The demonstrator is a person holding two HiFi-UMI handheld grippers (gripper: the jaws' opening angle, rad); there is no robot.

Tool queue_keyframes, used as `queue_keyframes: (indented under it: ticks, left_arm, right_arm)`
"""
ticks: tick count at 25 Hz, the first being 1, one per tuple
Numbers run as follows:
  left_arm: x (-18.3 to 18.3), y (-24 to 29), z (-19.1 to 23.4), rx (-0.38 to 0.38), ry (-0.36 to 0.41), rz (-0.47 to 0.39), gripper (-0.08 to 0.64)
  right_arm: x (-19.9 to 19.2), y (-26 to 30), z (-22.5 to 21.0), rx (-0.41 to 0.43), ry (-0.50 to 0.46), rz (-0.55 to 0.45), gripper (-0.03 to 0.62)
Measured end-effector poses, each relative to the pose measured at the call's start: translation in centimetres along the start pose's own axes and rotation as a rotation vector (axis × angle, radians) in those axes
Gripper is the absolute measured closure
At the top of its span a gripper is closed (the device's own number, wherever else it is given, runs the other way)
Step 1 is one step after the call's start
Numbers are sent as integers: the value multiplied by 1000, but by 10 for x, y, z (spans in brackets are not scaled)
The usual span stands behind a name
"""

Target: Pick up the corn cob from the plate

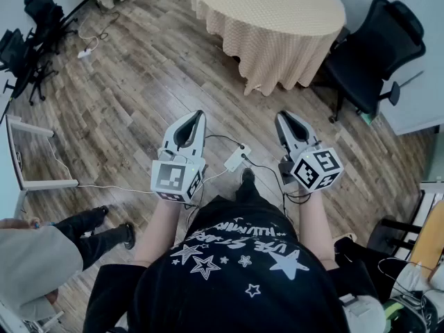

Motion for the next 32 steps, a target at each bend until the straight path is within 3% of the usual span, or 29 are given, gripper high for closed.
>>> queue_keyframes:
  ticks: [8, 17, 22, 32]
  left_arm:
    - [-2, 23, -23, 2, 23, 3, 552]
    - [-11, 41, -33, 56, 48, 48, 552]
    - [-15, 59, -41, 81, 60, 65, 552]
    - [-15, 73, -30, 223, 77, 82, 552]
  right_arm:
    - [13, -1, -26, 32, -6, -11, 540]
    - [12, 11, -59, 84, 39, -13, 540]
    - [10, 21, -89, 55, -49, 37, 540]
    - [8, 34, -130, 111, 21, 44, 538]
Point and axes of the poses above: the fingertips, and each gripper's own axes: y forward along the fingers, z to its left, x out of its top, the point moved 5 cm from there along -y, backward along the fingers, and after that the axes turned 11 degrees about -z, right-handed, at the moved point
